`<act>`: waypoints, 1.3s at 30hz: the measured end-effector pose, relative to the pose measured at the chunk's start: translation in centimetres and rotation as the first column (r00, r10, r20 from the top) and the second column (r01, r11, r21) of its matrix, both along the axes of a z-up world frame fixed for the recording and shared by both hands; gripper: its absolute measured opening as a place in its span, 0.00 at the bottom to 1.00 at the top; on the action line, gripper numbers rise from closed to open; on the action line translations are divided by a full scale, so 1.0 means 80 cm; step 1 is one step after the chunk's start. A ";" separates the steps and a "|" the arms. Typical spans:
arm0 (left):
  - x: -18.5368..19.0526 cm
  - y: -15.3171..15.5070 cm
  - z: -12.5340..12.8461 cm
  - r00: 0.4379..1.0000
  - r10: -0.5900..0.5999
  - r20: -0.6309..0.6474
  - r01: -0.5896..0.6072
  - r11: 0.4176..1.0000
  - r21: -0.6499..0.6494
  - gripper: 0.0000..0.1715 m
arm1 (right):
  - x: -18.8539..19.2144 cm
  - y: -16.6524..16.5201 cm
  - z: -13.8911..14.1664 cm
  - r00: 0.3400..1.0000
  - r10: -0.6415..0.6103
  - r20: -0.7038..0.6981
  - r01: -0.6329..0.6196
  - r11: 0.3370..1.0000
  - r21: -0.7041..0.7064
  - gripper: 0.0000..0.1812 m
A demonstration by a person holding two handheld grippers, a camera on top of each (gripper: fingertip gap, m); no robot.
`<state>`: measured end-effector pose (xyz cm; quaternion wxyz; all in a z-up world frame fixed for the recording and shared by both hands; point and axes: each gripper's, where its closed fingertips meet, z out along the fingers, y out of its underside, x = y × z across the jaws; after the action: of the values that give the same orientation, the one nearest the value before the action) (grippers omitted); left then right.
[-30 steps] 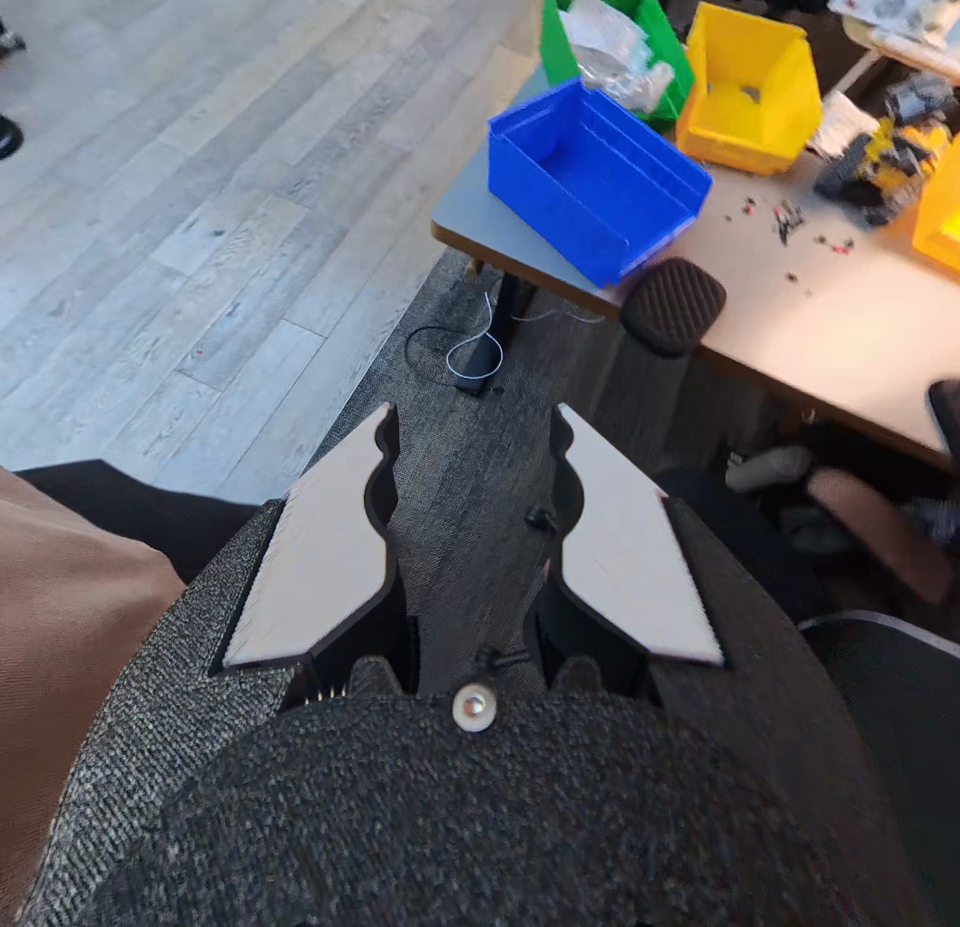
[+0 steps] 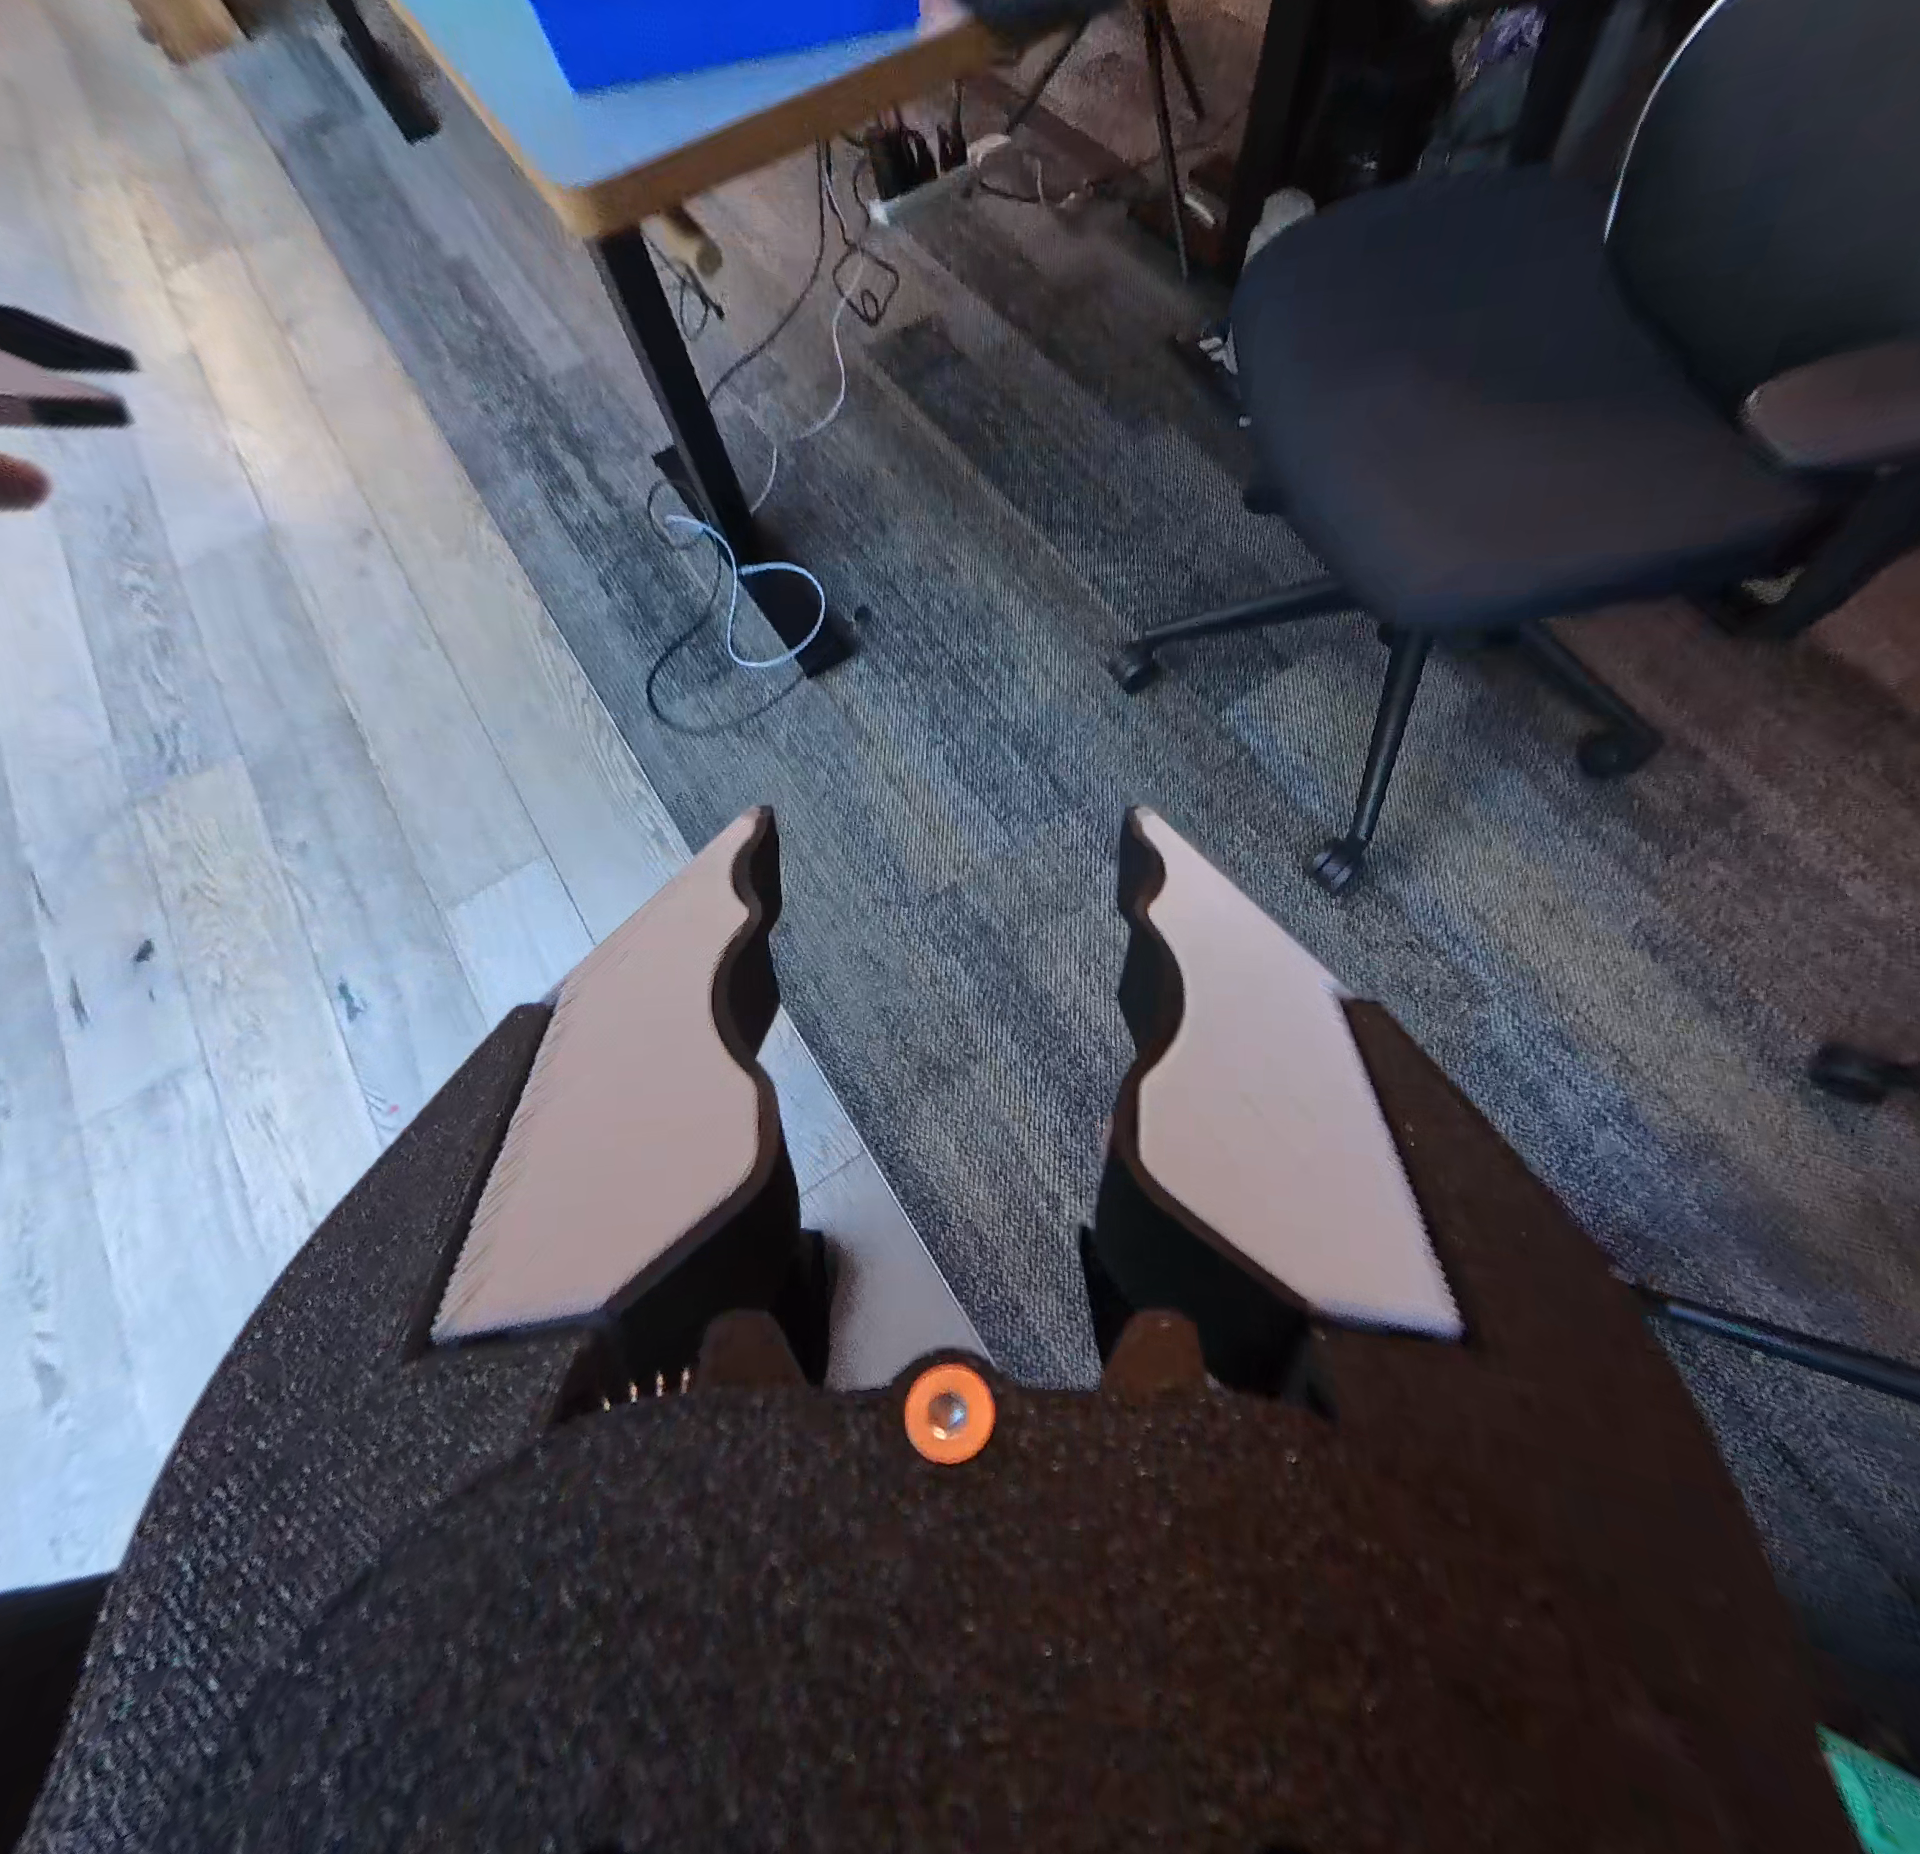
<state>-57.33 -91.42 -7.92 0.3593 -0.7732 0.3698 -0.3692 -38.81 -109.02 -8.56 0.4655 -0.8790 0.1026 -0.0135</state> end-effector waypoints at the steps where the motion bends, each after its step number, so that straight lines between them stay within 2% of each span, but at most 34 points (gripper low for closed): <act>1: 0.005 -0.009 -0.023 1.000 -0.006 0.001 0.006 1.000 -0.003 0.46 | -0.002 -0.008 -0.022 1.000 0.000 0.004 0.000 1.000 0.000 0.36; 6: 0.041 -0.080 -0.147 0.990 -0.139 -0.009 0.139 0.990 0.000 0.45 | 0.005 -0.053 -0.148 0.999 -0.032 -0.015 0.033 0.999 0.032 0.37; 8: 0.054 -0.109 -0.184 0.981 -0.195 -0.003 0.195 0.980 0.032 0.45 | 0.011 -0.074 -0.193 0.998 -0.063 -0.018 0.064 0.996 0.068 0.37; 11: 0.062 -0.141 -0.237 0.977 -0.211 0.009 0.210 0.973 0.095 0.45 | 0.017 -0.111 -0.253 0.993 -0.119 0.001 0.118 0.986 0.116 0.38; 17: 0.035 -0.205 -0.354 0.987 -0.162 0.017 0.162 0.986 0.029 0.48 | -0.006 -0.187 -0.353 0.983 -0.175 0.058 0.168 0.980 0.106 0.39; 22: -0.011 -0.227 -0.421 0.987 -0.154 -0.041 0.155 0.988 0.025 0.50 | -0.046 -0.222 -0.432 0.991 -0.126 0.039 0.125 0.992 0.028 0.41; 25: -0.035 -0.238 -0.433 0.986 -0.151 -0.066 0.154 0.987 0.043 0.50 | -0.073 -0.216 -0.443 0.996 -0.089 0.016 0.089 0.996 0.018 0.42; 29: -0.065 -0.237 -0.411 0.994 -0.100 -0.053 0.103 0.993 0.064 0.50 | -0.106 -0.180 -0.414 0.999 -0.024 0.026 0.023 0.999 0.034 0.42; 35: -0.127 -0.191 -0.359 0.998 0.067 -0.002 -0.067 0.993 0.097 0.50 | -0.143 -0.113 -0.359 0.998 0.054 0.041 -0.058 0.994 0.095 0.43; 39: -0.181 -0.161 -0.362 0.986 0.165 -0.003 -0.164 0.983 0.077 0.50 | -0.185 -0.086 -0.373 0.993 0.116 0.019 -0.117 0.991 0.065 0.44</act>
<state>-71.81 -104.29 -36.86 0.4161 -0.7885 0.3201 -0.3204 -53.59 -115.90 -38.37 0.4949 -0.8676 0.0478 0.0105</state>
